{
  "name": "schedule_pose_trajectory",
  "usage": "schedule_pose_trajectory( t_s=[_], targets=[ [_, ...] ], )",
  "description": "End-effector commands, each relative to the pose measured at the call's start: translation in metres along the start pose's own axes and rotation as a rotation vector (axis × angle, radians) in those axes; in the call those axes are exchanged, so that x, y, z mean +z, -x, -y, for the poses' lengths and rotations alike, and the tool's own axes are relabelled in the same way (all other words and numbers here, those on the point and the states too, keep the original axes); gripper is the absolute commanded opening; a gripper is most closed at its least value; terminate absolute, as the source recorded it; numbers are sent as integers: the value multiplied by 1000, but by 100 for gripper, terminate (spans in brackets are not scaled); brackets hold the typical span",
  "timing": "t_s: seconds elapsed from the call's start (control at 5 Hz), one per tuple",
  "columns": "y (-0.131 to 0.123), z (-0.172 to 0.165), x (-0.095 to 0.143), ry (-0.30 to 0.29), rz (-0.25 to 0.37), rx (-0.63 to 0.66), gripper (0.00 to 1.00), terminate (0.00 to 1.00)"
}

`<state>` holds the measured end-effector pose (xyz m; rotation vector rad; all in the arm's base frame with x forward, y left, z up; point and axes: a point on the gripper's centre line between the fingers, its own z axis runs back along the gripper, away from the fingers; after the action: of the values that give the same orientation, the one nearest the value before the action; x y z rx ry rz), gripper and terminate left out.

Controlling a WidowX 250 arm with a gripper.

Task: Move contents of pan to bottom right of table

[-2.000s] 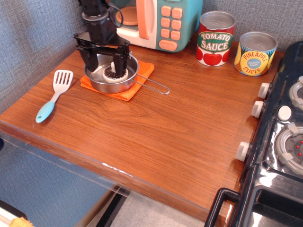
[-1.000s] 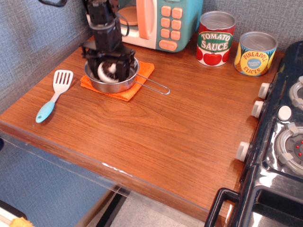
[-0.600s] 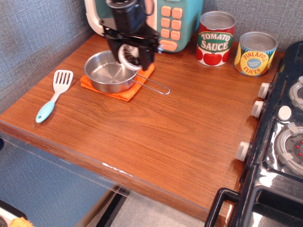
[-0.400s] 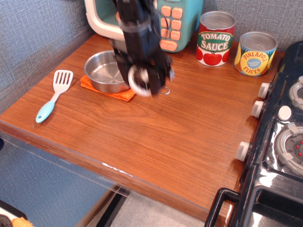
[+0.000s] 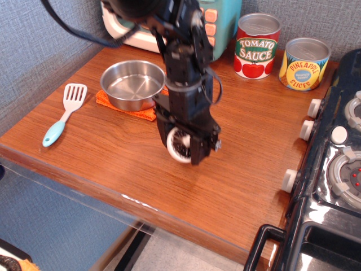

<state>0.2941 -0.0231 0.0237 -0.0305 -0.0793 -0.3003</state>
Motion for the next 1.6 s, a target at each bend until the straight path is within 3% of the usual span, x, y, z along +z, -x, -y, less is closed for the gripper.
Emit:
schedule_pose_trajectory(
  t_s=[0.0,0.2,0.4,0.8,1.2,1.4],
  targets=[
    [-4,22,-5,5,25,-201,0,0],
    [-2,35,-4,6,34,-279,0,0],
    [0,36,-3,8,29,-259,100,0],
    [0,32,11,1,55,-228,100,0],
    [9,11,68,-56,169,-86,100,0],
    [16,-6,95,-129,193,40,100,0]
  ],
)
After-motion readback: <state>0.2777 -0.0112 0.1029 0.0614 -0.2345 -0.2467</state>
